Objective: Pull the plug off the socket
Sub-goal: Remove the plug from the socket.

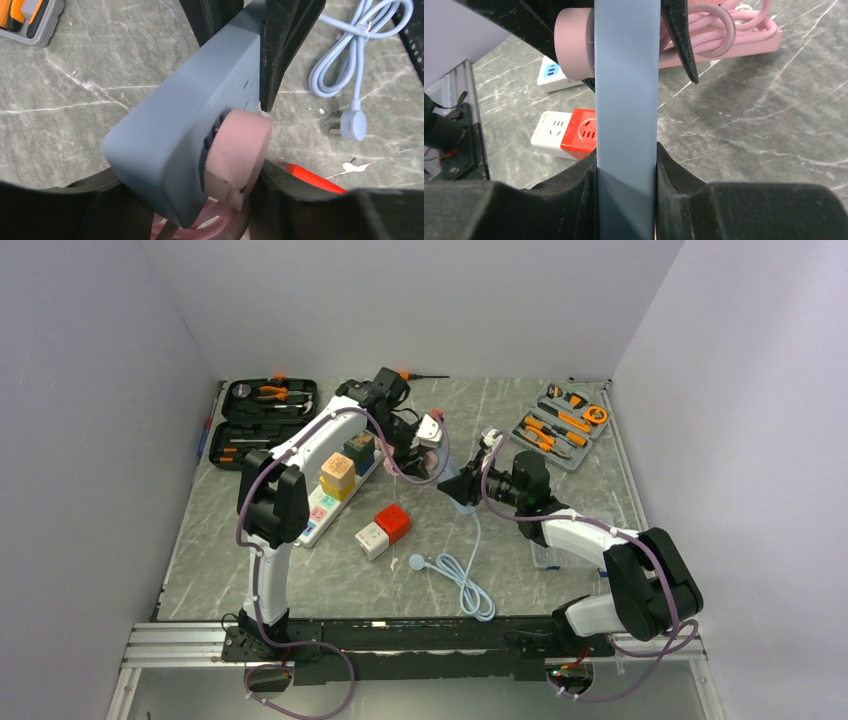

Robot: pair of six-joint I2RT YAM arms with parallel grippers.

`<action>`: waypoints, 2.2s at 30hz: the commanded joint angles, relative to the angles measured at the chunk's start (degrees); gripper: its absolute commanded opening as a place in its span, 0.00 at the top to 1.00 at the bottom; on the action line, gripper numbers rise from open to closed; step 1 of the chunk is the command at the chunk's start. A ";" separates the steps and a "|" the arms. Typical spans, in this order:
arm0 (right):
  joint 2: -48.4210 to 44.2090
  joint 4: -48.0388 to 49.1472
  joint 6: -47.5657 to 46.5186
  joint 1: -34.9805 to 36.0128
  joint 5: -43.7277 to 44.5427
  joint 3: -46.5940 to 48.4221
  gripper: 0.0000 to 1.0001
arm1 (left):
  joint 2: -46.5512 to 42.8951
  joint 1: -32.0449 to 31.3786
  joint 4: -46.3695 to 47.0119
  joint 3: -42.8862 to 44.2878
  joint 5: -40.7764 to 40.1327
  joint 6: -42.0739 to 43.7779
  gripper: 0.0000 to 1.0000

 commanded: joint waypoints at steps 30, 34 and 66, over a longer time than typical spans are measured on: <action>-7.02 19.72 -1.41 -0.65 6.86 -3.43 1.00 | -1.59 5.74 -4.24 2.31 14.72 -8.11 0.42; -4.51 23.58 1.72 -0.69 3.69 -2.65 1.00 | -1.00 5.07 -5.67 2.62 15.80 -6.73 0.41; 0.09 21.02 1.13 -0.66 5.08 0.54 0.55 | 3.78 2.44 -21.53 11.38 17.19 5.42 1.00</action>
